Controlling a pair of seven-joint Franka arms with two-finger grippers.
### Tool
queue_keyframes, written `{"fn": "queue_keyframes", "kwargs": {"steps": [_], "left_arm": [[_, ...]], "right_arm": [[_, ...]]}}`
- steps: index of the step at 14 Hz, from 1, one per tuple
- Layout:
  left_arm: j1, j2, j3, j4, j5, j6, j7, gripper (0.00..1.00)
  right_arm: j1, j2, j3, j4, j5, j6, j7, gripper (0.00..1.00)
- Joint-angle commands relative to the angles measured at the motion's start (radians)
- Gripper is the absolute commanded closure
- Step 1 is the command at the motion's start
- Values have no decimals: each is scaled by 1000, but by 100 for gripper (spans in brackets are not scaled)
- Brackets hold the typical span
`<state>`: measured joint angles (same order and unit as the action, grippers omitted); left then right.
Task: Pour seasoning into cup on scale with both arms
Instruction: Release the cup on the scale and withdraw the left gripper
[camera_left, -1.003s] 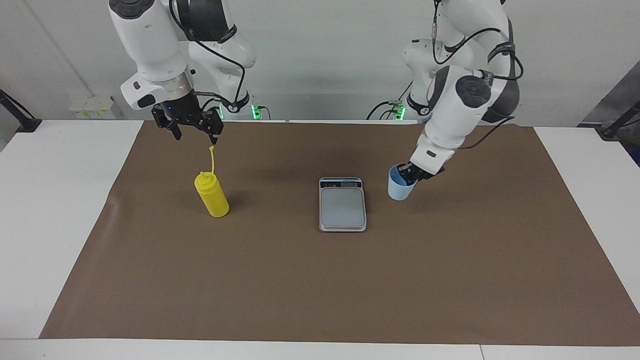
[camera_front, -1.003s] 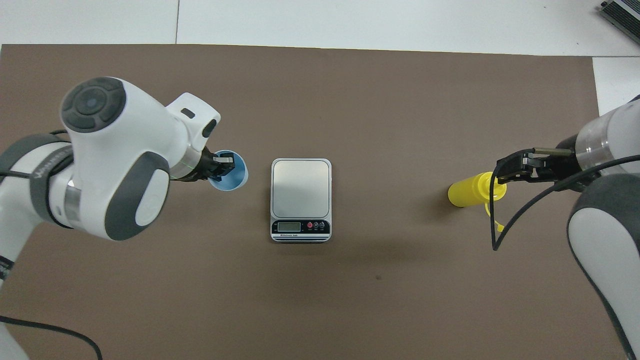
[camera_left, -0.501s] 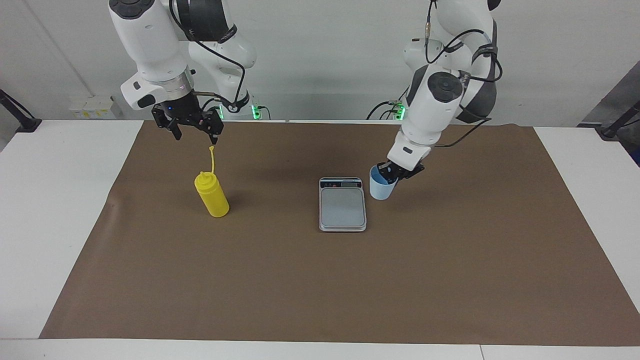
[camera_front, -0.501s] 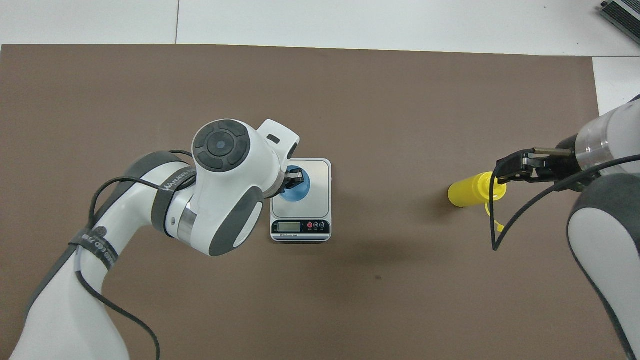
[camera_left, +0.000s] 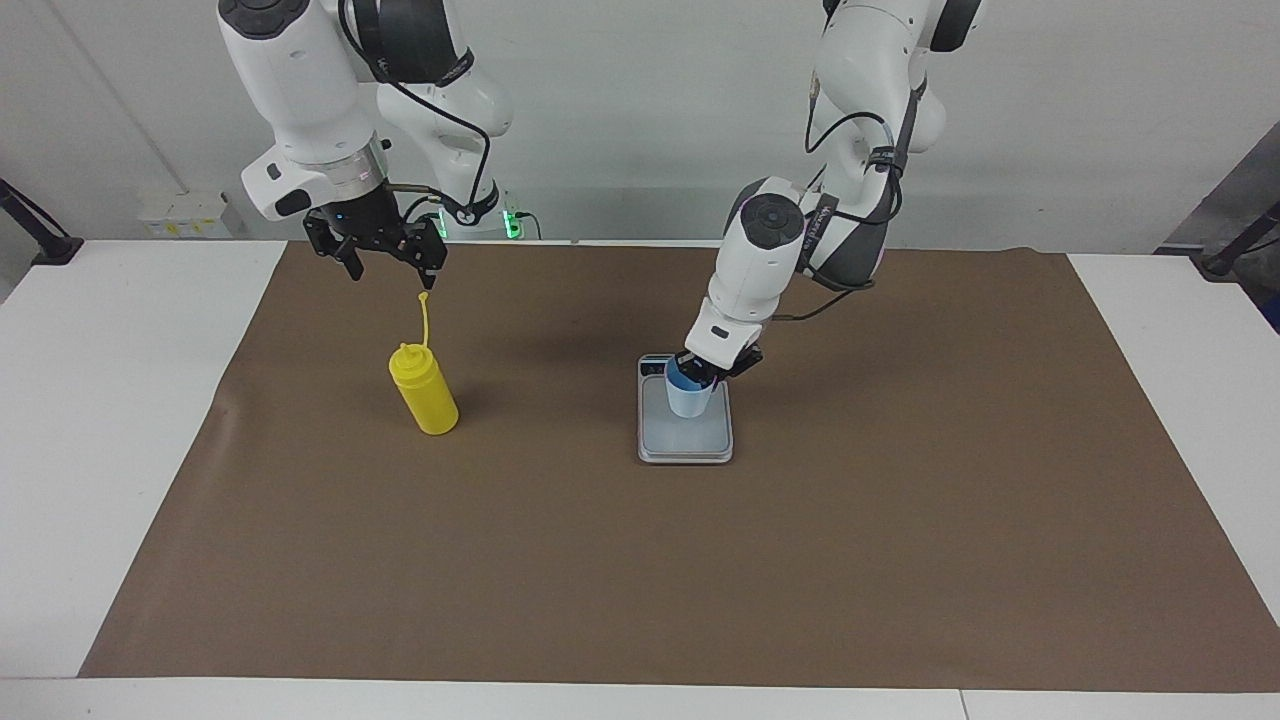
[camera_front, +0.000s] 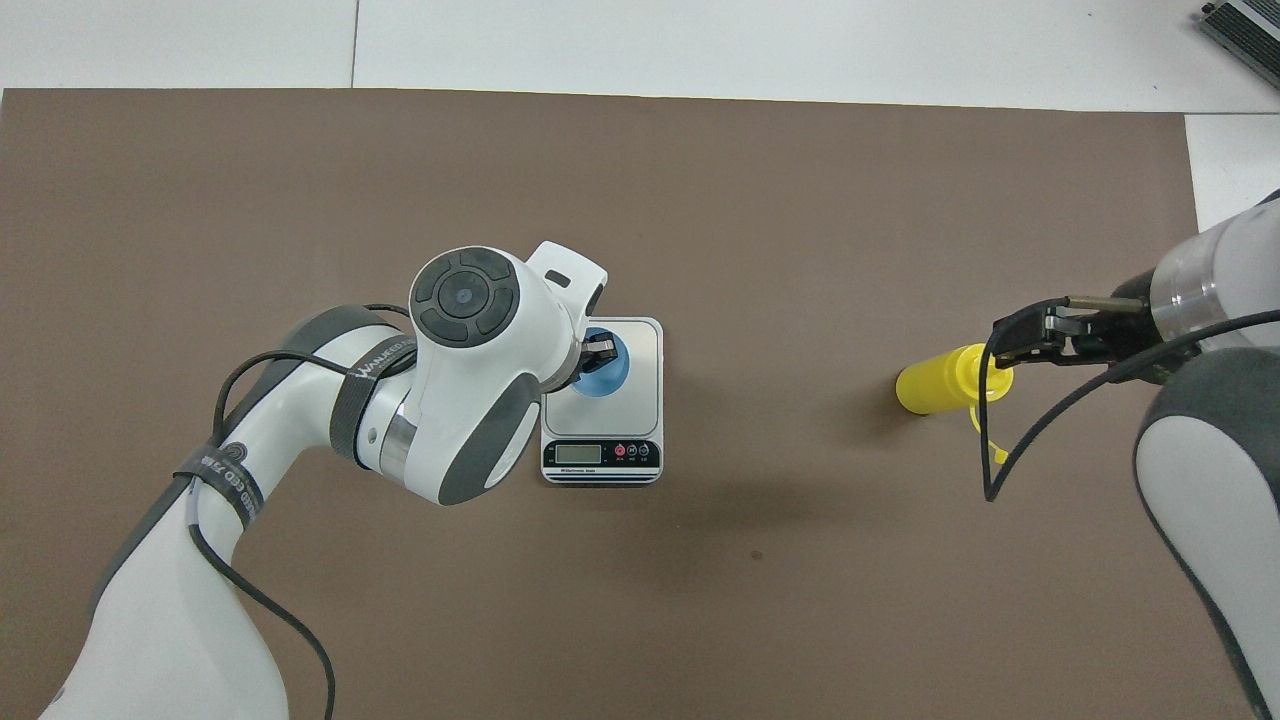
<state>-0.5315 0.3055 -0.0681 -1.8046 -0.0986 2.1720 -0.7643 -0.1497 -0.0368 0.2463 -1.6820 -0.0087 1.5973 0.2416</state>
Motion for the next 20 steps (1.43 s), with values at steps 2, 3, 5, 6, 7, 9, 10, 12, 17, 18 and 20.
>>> {"fn": "queue_keyframes", "kwargs": {"steps": [2, 3, 5, 6, 7, 9, 10, 12, 17, 18, 20], "left_arm": [[-16, 20, 11, -16, 2, 52, -52, 100], [-16, 18, 11, -18, 2, 52, -52, 100], [-16, 18, 11, -18, 2, 54, -53, 100], [-16, 18, 11, -19, 2, 55, -53, 92], [-16, 18, 11, -19, 2, 55, -56, 73], [-16, 18, 11, -19, 4, 49, -53, 0], [-16, 15, 13, -16, 5, 37, -47, 0], [1, -12, 17, -12, 5, -1, -26, 0], [152, -160, 25, -10, 5, -165, 283, 0], [178, -175, 25, -9, 5, -191, 328, 0], [232, -210, 25, -9, 5, -231, 411, 0]], "right_arm": [[-7, -9, 2, -13, -10, 0, 5, 0], [-7, -12, 2, -15, -10, 0, 5, 0], [-7, -12, 4, -19, -10, 0, 5, 0], [-7, -14, 2, -22, -10, 0, 5, 0], [-7, -15, 4, -22, -10, 0, 5, 0], [-7, -15, 2, -22, -10, 0, 5, 0], [-7, -15, 2, -22, -10, 0, 5, 0], [-7, -15, 4, -24, -10, 0, 5, 0], [-7, -20, 2, -31, -10, 0, 5, 0], [-7, -21, 2, -33, -10, 0, 5, 0], [-7, -21, 2, -33, -10, 0, 11, 0]]}}
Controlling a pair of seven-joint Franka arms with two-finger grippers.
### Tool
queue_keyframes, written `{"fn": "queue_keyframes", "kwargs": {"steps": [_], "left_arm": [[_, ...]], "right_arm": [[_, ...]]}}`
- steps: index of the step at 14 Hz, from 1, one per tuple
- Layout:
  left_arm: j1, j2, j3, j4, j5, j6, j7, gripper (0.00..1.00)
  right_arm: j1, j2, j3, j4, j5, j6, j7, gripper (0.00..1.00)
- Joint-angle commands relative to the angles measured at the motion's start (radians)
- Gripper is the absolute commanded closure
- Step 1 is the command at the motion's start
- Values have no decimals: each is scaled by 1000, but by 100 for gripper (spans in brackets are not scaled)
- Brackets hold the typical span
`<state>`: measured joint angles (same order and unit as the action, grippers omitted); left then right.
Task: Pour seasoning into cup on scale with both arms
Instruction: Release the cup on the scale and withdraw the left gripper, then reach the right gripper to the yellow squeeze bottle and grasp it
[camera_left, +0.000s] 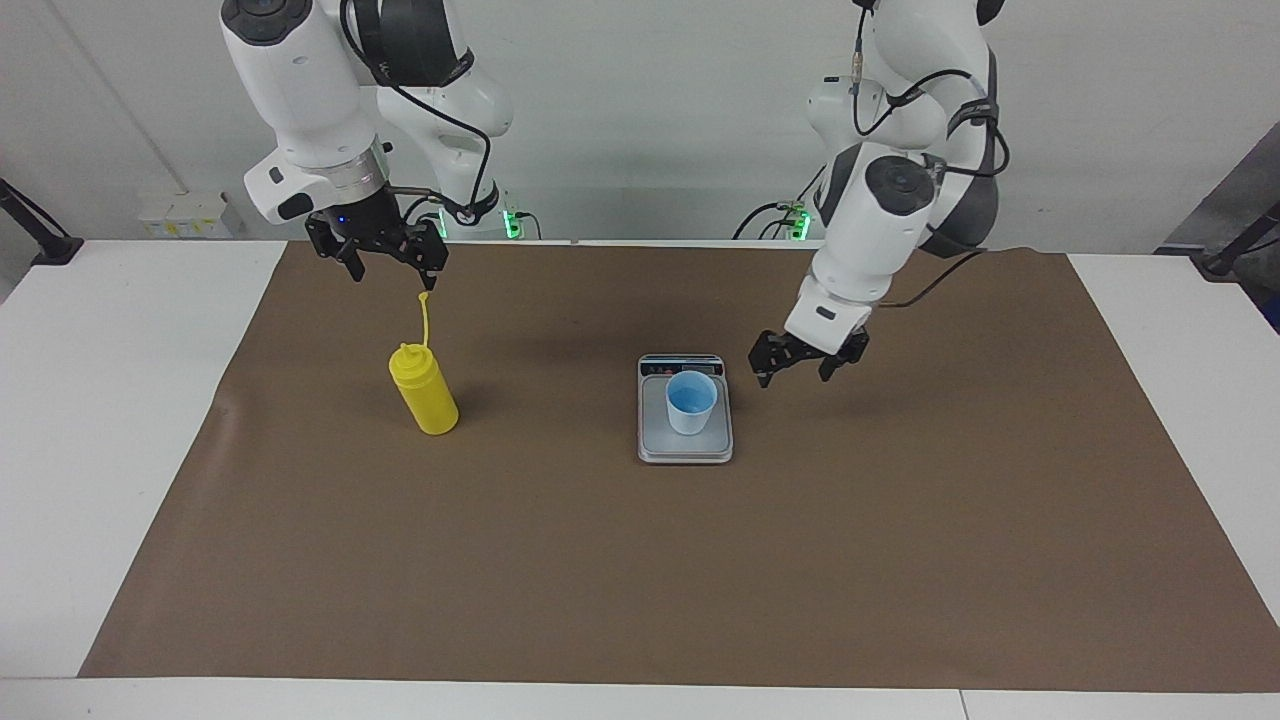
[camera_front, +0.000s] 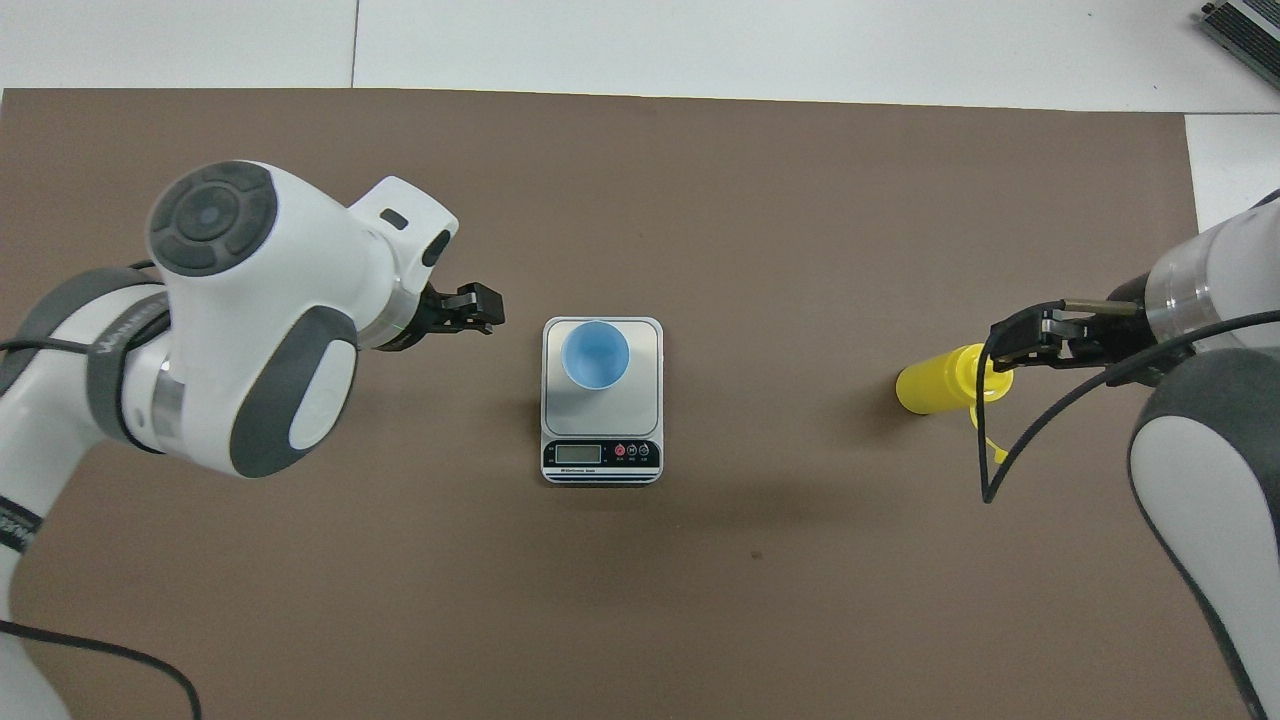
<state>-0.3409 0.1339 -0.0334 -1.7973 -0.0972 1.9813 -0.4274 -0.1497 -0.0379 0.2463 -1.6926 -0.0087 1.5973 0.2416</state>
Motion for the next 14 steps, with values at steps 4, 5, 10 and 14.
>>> {"fn": "queue_keyframes", "kwargs": {"steps": [4, 5, 10, 14], "left_arm": [[154, -89, -8, -17, 4, -120, 286, 0], [181, -100, -8, -17, 4, -142, 350, 0], [270, -138, -6, -14, 51, -180, 498, 0], [301, -158, -5, 12, 76, -212, 515, 0]], "right_arm": [[-39, -14, 4, -13, -10, 6, -2, 0], [-48, -11, 4, -13, -8, 39, -7, 0], [-93, 9, 2, -7, 27, 81, 122, 0], [-108, 96, 2, 40, 33, 154, 264, 0]]}}
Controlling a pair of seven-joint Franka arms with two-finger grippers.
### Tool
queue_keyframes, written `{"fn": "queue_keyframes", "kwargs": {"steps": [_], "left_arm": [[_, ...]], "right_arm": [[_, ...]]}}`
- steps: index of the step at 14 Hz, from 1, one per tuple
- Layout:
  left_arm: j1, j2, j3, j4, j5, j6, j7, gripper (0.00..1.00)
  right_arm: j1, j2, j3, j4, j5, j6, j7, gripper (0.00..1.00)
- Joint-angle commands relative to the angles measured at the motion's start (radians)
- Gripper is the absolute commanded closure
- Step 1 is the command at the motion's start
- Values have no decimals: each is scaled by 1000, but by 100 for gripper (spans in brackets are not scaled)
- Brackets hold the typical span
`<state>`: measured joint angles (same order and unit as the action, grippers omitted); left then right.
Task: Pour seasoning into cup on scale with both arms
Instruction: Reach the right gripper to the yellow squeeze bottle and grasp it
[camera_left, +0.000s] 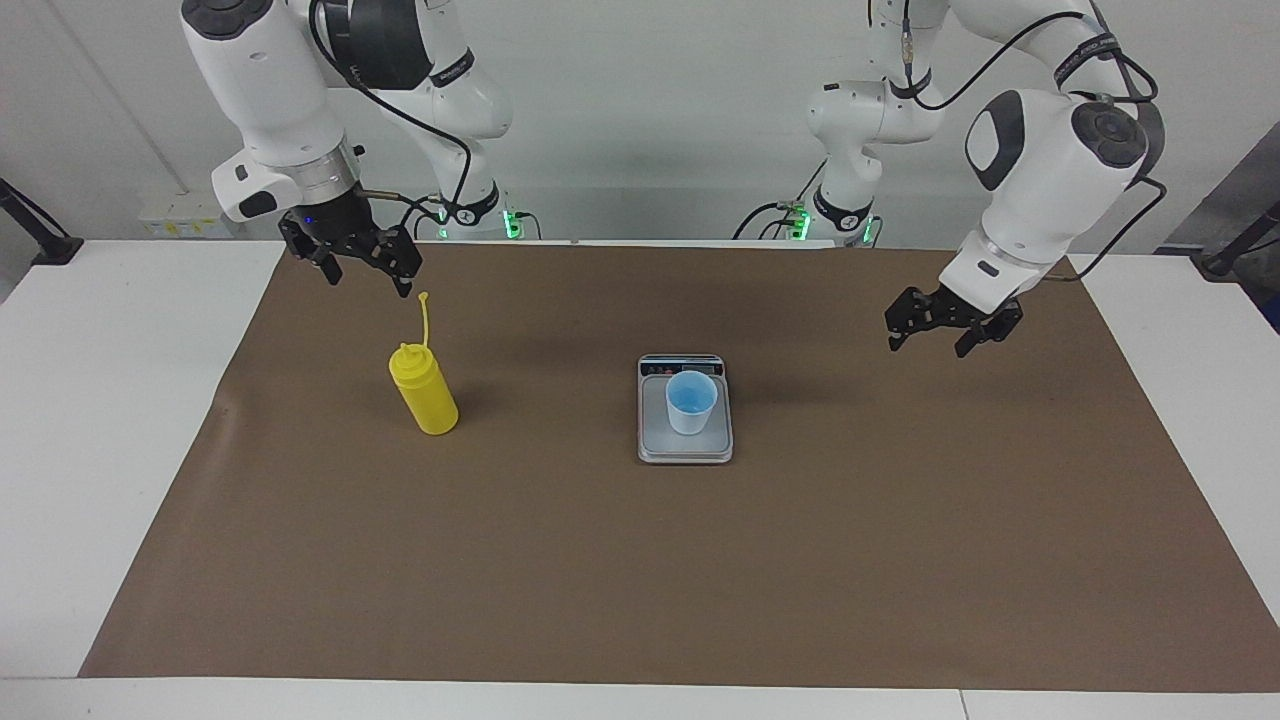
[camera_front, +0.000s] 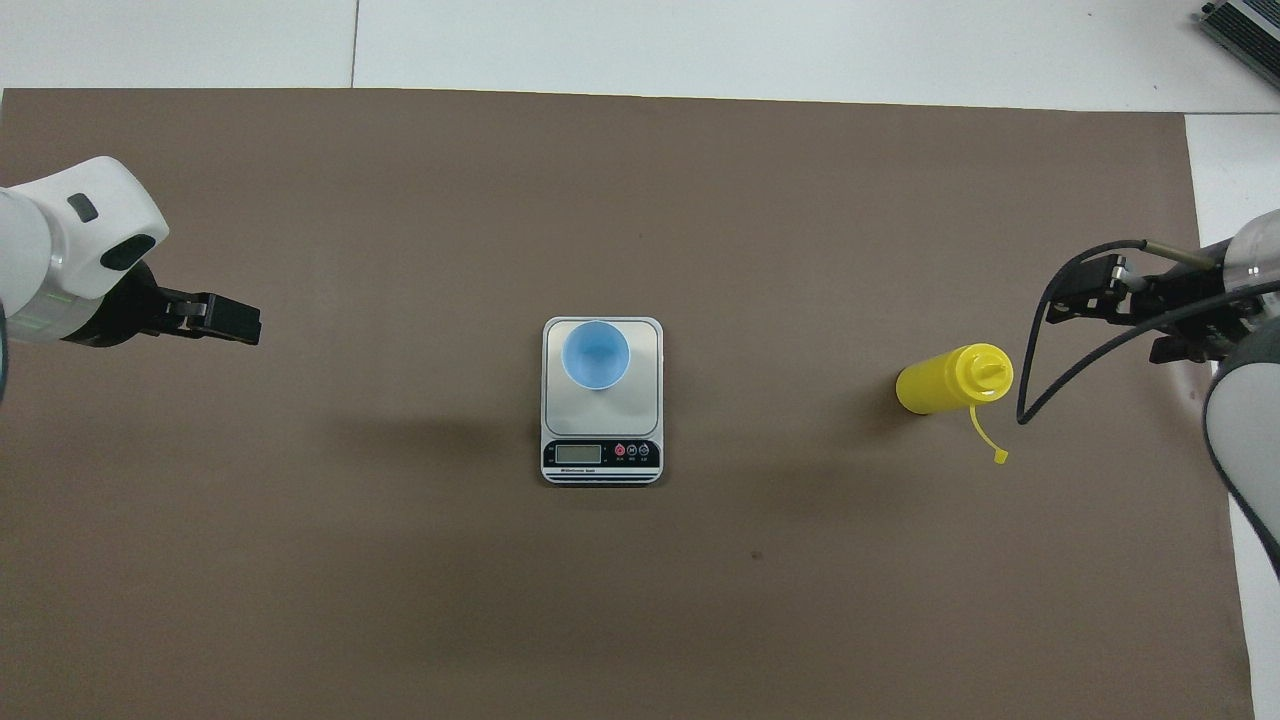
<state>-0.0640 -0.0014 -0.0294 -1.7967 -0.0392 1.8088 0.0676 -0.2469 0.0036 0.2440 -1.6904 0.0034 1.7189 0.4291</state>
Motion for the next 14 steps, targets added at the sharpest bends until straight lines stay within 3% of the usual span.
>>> {"fn": "queue_keyframes", "kwargs": {"steps": [1, 3, 5, 9, 12, 14], "left_arm": [[24, -23, -9, 37, 18, -64, 20, 0], [26, -22, -9, 95, 19, -124, 18, 0], [26, -22, -7, 141, 21, -181, 17, 0], [26, -20, 8, 191, 10, -246, 17, 0], [30, -14, 8, 256, 7, -305, 12, 0], [38, -23, 3, 240, 7, -293, 3, 0]], "right_arm": [[-20, 97, 5, 84, 21, 39, 114, 0], [-22, 221, 5, 197, 18, 36, 176, 0], [-23, 312, 5, 232, 18, 39, 245, 0], [-25, 357, 5, 175, 88, 33, 405, 0], [-61, 377, 5, 101, 191, 42, 436, 0], [-81, 377, 5, 42, 237, 50, 435, 0]]}}
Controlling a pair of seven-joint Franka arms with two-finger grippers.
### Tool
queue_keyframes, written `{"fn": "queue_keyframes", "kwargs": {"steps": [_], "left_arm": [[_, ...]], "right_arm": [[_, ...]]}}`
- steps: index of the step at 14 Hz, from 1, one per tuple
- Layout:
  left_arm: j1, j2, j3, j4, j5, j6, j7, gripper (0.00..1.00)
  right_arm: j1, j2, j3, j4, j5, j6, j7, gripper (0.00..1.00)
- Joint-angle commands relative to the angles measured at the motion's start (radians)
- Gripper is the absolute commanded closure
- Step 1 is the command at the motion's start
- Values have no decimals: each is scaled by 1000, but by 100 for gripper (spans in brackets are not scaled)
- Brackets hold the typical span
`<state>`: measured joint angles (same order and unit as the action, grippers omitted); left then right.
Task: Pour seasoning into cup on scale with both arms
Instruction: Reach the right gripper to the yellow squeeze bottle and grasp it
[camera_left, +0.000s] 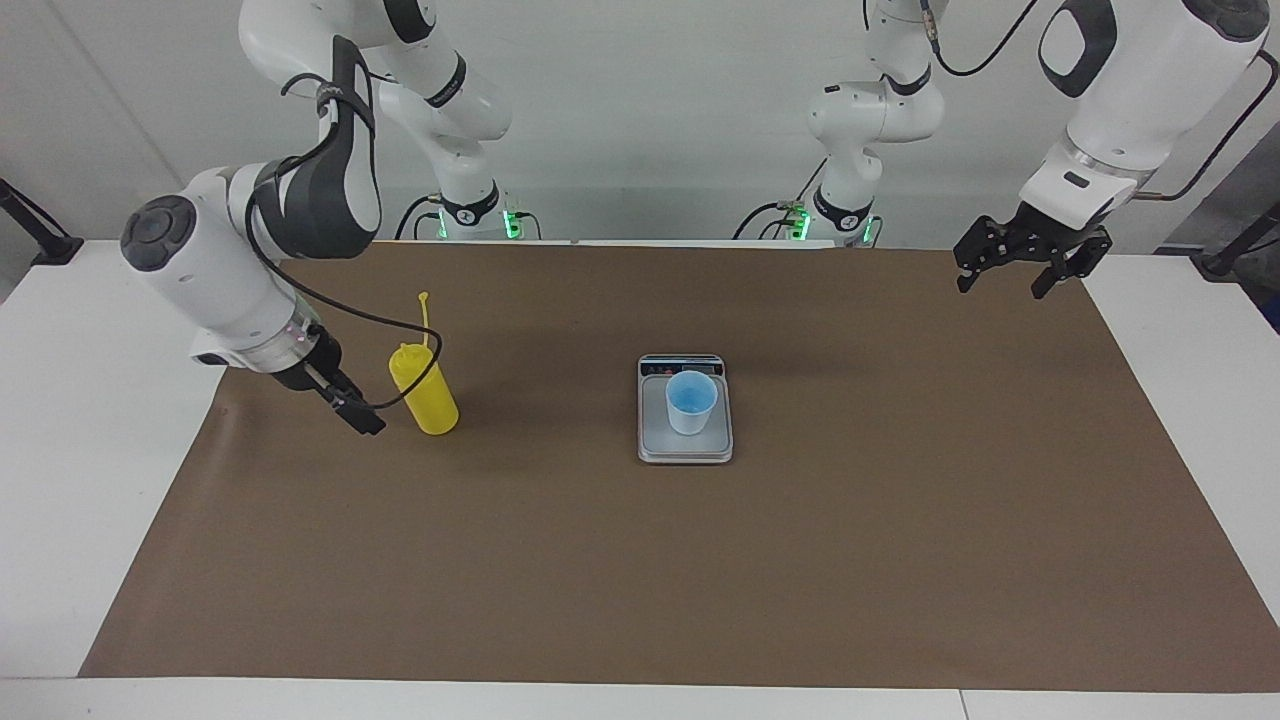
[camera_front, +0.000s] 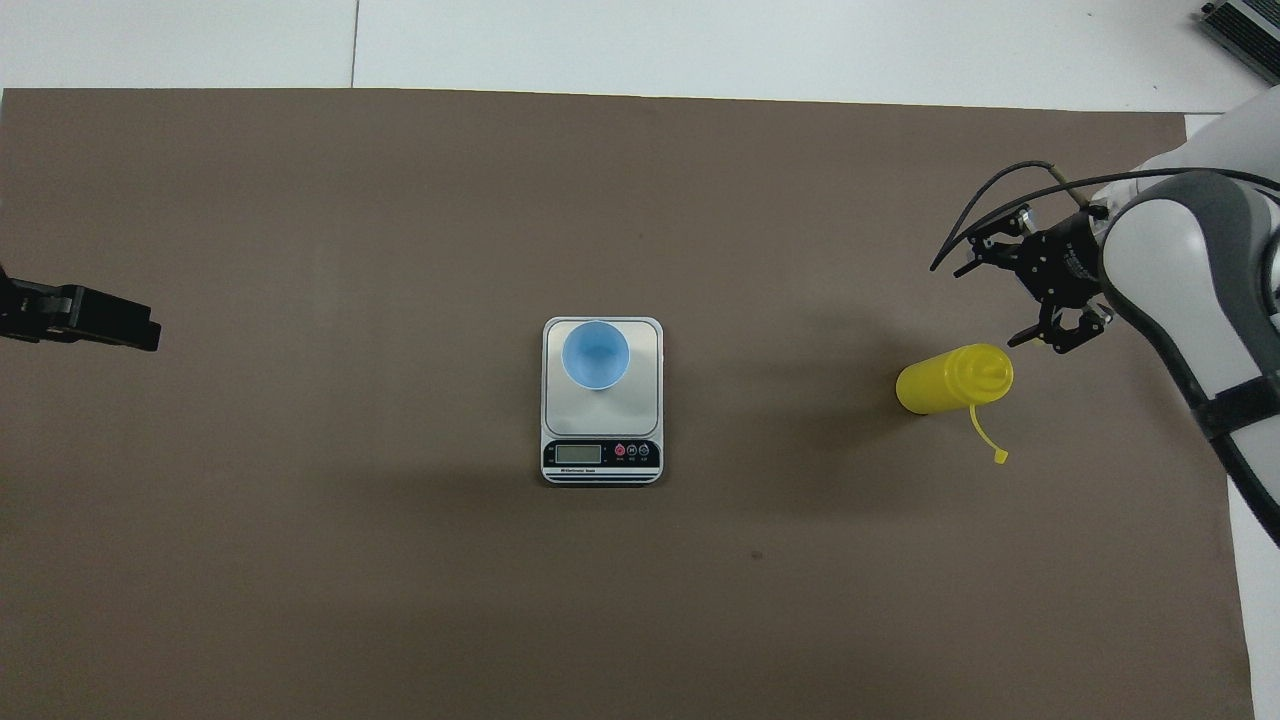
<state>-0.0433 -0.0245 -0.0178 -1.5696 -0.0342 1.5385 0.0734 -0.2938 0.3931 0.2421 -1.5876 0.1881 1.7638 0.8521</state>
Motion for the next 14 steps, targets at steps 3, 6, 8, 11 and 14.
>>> {"fn": "queue_keyframes", "kwargs": {"steps": [3, 6, 8, 11, 14], "left_arm": [[14, -3, -8, 8, -6, -21, -64, 0], [8, -3, -8, 3, -3, -18, -46, 0], [5, -5, -8, -3, 0, -11, -47, 0], [3, -17, -8, -29, 2, 9, -53, 0], [5, -17, -10, -30, 2, 12, -63, 0]], "right_arm": [[-60, -13, 6, -109, 74, 19, 7, 0], [-70, -13, 6, -152, 109, 20, -36, 0], [-85, -13, 6, -178, 172, 20, -61, 0], [-90, -16, 6, -216, 229, 22, -61, 0], [-88, -23, 6, -238, 235, 19, -61, 0]]}}
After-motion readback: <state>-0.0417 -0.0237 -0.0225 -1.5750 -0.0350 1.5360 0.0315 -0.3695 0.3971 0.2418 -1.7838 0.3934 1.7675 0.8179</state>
